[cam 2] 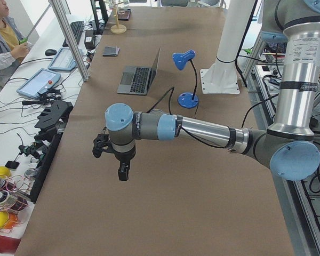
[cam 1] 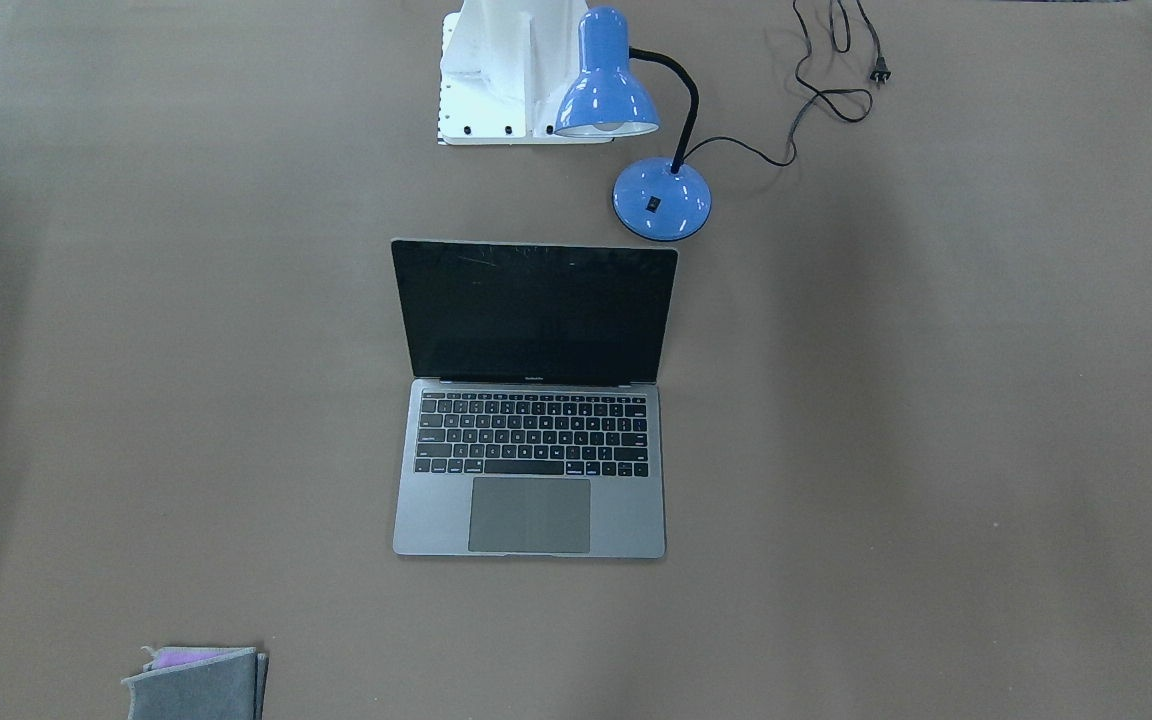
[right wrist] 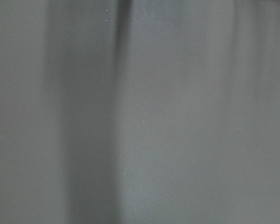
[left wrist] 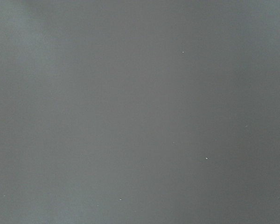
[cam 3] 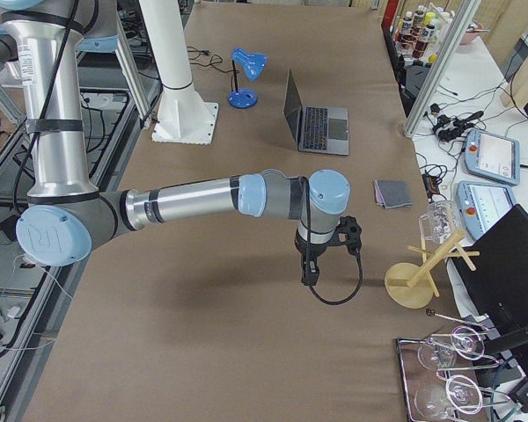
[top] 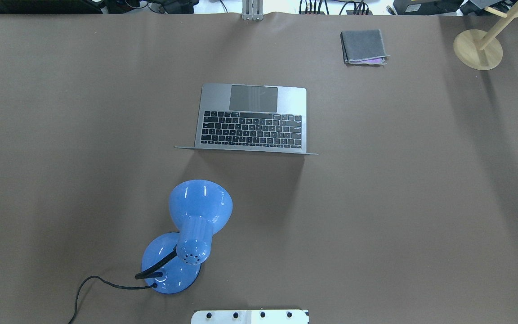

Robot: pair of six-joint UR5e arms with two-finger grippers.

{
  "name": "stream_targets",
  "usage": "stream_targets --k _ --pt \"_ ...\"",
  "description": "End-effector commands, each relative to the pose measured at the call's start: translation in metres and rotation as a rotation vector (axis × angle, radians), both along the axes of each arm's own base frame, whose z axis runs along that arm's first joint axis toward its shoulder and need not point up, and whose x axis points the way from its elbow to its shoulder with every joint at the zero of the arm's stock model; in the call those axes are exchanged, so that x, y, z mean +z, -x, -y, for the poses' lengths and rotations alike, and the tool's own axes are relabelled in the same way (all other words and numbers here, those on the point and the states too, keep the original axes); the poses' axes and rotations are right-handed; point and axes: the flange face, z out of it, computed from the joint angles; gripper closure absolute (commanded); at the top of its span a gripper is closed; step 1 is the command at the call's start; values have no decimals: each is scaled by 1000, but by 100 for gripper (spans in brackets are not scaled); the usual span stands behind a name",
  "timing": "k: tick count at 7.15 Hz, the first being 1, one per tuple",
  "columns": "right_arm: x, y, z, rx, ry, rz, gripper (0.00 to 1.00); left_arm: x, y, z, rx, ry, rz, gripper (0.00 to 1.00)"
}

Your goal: Close laptop

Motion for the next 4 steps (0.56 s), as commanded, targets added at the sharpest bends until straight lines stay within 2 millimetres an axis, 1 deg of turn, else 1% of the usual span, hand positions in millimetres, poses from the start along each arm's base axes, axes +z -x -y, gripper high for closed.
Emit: stream_targets --k 1,2,3,4 --pt "-4 0 0 1 -7 1 0 -2 -1 -7 1 -5 3 2" --pt "-3 0 -1 2 -4 3 0 1 -6 -13 13 -6 -4 2" --pt "-6 0 -2 3 -9 4 0 9 -7 -21 13 6 -5 2" --pt "-3 0 -4 3 -4 4 0 5 -7 -23 11 0 -4 2"
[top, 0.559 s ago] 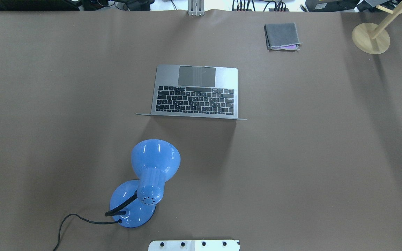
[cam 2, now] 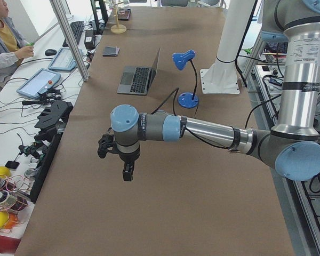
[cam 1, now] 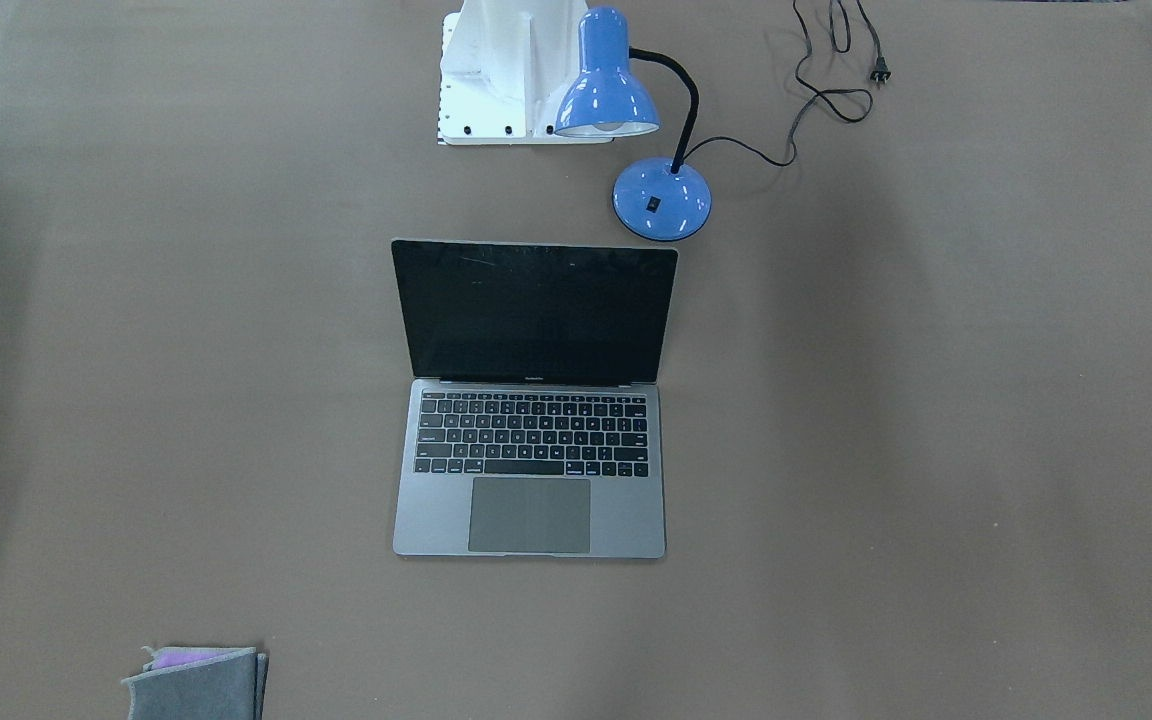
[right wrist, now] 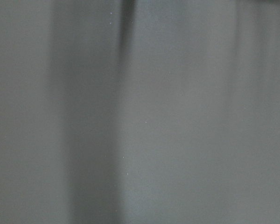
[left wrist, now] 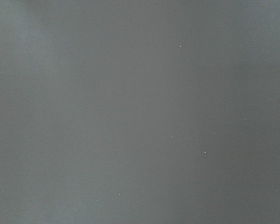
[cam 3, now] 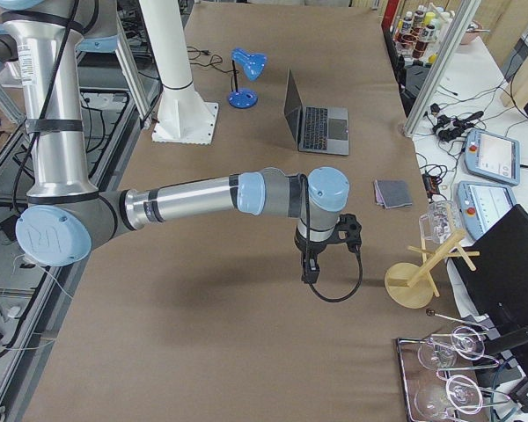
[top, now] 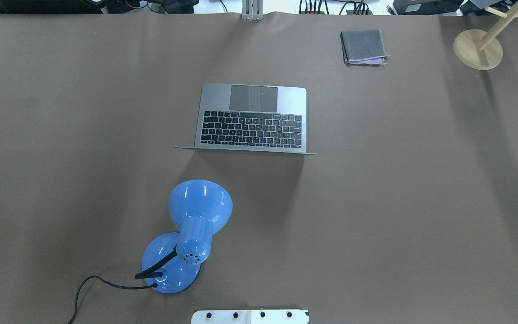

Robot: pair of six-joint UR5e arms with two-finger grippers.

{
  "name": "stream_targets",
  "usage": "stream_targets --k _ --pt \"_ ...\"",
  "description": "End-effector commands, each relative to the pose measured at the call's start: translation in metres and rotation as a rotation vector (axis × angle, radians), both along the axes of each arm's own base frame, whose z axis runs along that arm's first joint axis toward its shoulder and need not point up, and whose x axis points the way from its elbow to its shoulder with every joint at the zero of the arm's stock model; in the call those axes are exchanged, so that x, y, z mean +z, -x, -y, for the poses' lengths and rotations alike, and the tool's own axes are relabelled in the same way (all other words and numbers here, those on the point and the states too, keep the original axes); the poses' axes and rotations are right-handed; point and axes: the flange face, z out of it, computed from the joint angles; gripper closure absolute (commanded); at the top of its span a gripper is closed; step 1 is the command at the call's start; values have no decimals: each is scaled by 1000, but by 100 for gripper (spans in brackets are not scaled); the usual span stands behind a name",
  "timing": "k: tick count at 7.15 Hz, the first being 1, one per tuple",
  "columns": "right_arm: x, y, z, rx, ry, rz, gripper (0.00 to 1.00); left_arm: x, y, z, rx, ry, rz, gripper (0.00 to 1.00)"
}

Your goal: Close laptop

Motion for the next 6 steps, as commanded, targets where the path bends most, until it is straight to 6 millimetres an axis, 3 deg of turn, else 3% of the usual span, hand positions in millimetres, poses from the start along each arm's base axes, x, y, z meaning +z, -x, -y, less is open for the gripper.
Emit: stream_targets --k 1,3,6 --pt "2 0 -2 4 9 5 0 -2 -1 -4 -4 -1 -1 2" --pt "9 3 -22 12 13 51 0 3 -1 -4 -5 8 0 2" --pt "14 4 -29 11 2 56 0 -4 -1 -11 -4 -10 -4 2"
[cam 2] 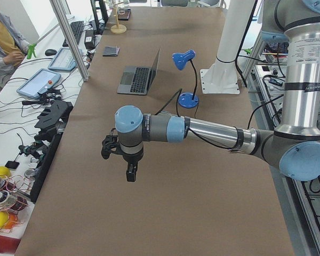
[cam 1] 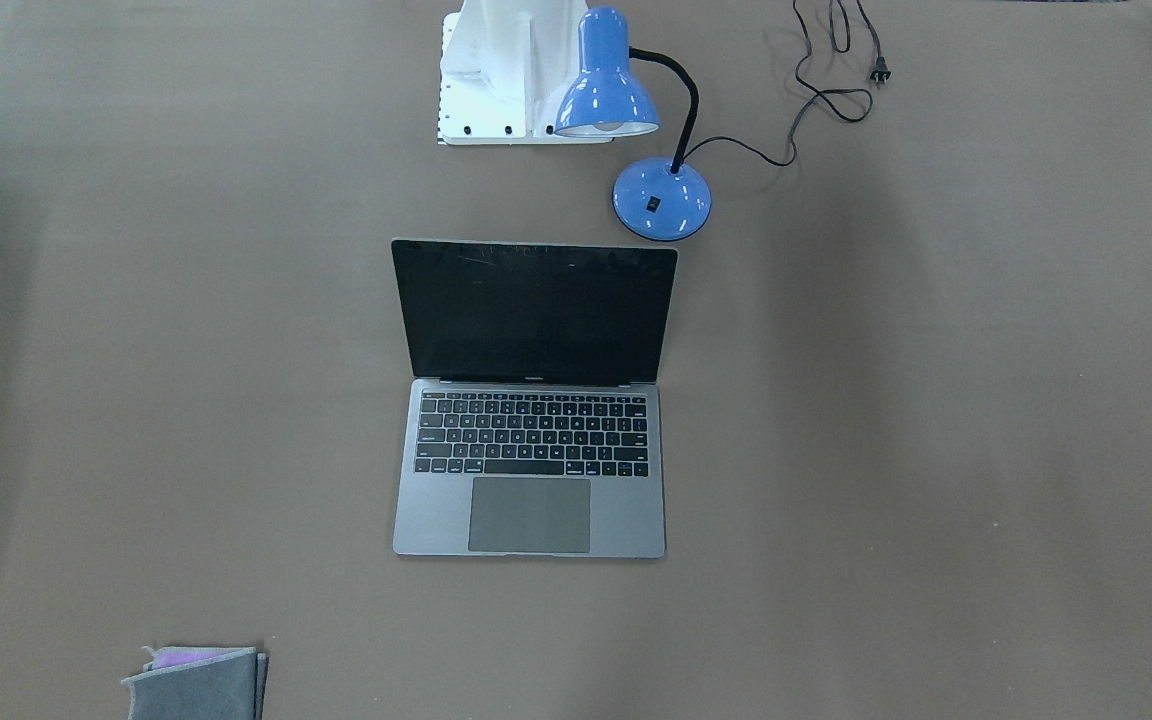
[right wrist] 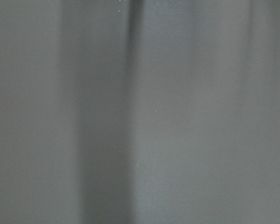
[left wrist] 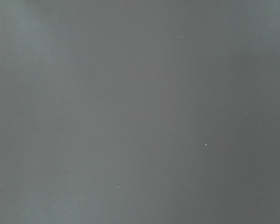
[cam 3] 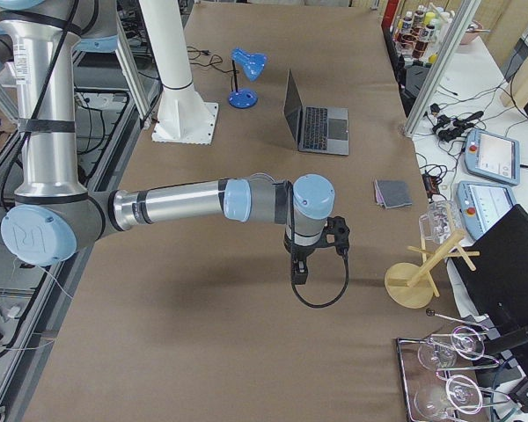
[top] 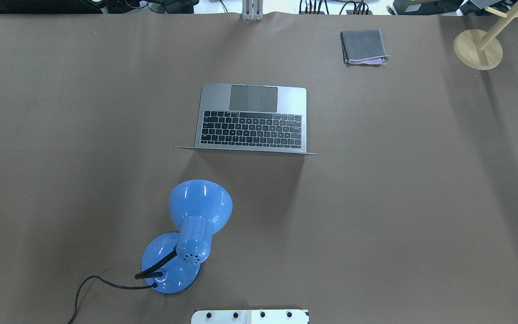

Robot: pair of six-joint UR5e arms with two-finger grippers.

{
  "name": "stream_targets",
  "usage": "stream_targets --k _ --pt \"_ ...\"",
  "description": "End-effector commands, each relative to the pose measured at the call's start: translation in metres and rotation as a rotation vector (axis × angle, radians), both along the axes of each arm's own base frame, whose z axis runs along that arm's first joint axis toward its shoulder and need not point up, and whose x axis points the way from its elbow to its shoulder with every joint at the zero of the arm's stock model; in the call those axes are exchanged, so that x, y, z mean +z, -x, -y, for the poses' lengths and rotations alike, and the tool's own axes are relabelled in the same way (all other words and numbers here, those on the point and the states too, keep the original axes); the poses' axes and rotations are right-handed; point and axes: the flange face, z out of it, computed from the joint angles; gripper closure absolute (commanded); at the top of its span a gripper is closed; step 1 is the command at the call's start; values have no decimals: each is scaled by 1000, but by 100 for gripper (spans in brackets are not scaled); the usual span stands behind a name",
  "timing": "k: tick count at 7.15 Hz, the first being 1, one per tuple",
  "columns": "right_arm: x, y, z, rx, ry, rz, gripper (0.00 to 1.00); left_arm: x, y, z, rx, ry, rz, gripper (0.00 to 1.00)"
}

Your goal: Close laptop

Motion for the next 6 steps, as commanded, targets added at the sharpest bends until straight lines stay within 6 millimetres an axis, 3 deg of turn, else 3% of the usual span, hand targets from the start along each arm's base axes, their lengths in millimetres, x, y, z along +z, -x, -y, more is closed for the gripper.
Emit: stream_targets --k 1,6 --pt "0 1 -3 1 -13 3 0 -5 -1 -2 2 -11 -1 2" --pt "-6 9 -3 -5 -28 61 0 -9 -6 -2 -1 -39 -66 2"
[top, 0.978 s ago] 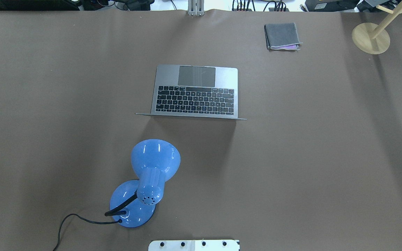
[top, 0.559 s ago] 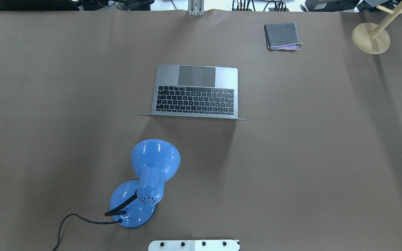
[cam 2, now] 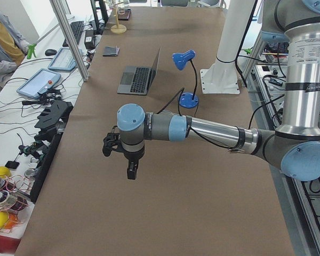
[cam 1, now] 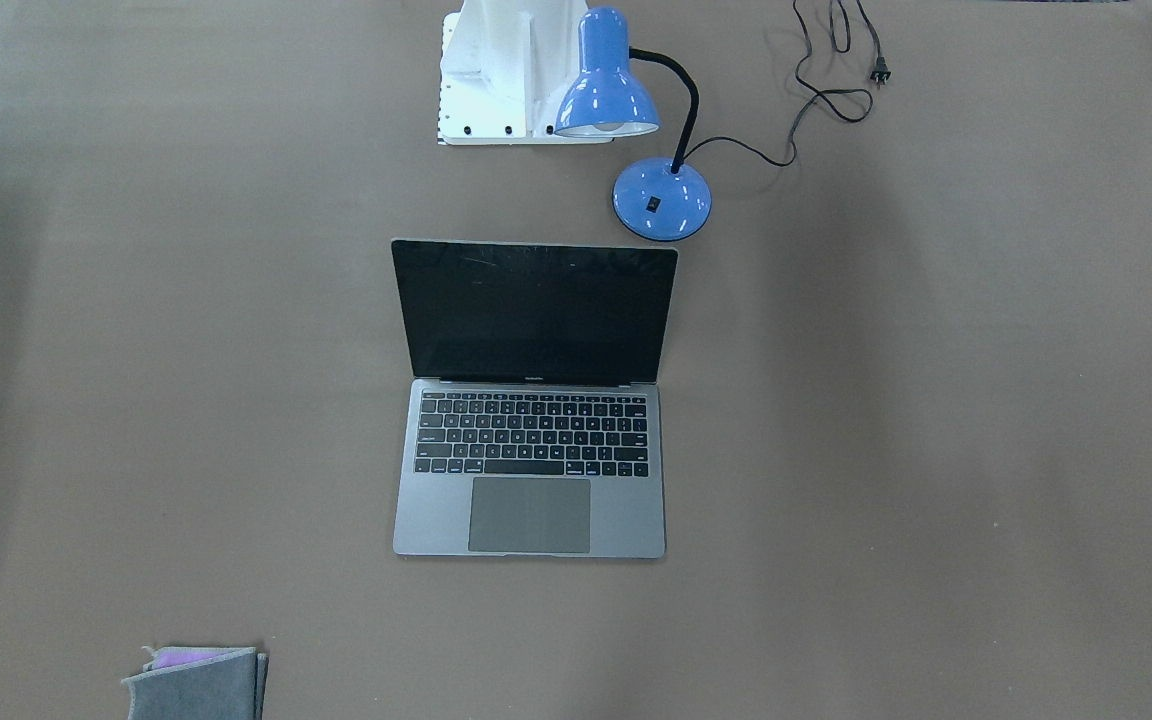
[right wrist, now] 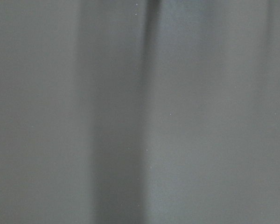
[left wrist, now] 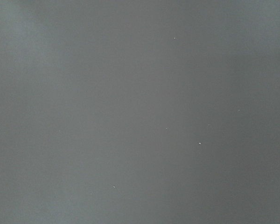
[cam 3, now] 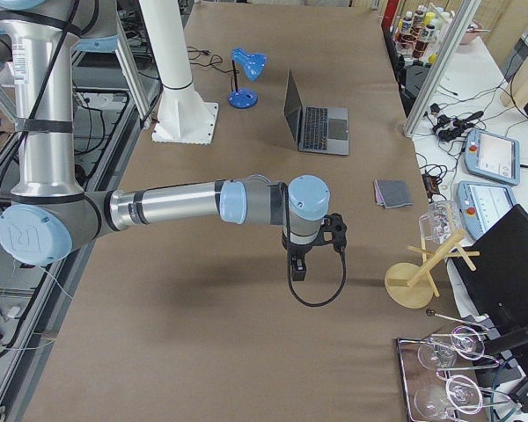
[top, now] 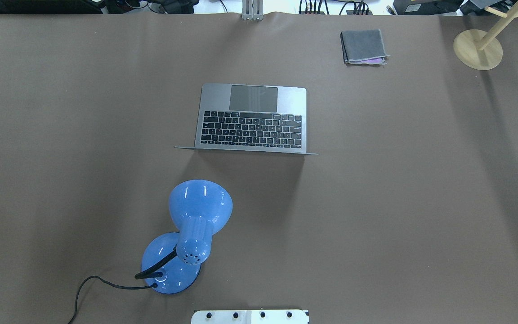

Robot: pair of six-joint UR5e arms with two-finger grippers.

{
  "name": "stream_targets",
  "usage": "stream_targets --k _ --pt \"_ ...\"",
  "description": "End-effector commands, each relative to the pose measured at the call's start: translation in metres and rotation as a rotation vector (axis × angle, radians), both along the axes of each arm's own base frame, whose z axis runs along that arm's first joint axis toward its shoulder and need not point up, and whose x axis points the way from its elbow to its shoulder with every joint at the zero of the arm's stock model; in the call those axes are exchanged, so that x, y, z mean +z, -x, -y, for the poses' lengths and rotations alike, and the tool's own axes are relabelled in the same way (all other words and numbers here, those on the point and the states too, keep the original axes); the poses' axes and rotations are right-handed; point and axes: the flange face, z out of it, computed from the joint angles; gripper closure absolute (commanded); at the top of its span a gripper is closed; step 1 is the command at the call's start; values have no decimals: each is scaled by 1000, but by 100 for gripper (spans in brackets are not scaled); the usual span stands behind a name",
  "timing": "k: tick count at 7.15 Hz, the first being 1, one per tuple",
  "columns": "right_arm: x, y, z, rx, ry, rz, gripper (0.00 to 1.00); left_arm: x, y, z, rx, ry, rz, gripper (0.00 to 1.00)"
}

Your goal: Close laptop

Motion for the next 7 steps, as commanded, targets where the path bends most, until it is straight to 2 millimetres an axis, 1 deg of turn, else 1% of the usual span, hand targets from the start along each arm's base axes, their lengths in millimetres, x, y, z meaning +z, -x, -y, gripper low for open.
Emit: stream_targets --k 1,2,3,4,5,6,7 --pt "-2 6 1 -9 -2 10 0 -5 -3 1 -21 -8 -36 2" --pt "-15 10 1 2 -3 30 0 -16 -8 5 -49 -18 -44 4" --pt "-57 32 -1 54 34 41 0 -43 -35 10 -91 -25 -65 4" --pt "-119 73 -12 81 53 48 2 -79 -76 11 -110 -47 -99 4" --pt "-170 105 -28 99 29 56 6 -119 -114 7 -122 -32 -140 11" --pt "-198 138 -36 125 30 92 17 -162 -154 2 -114 -24 -179 29" --pt "-218 180 -43 129 4 135 39 -199 -194 -8 -119 26 -225 53"
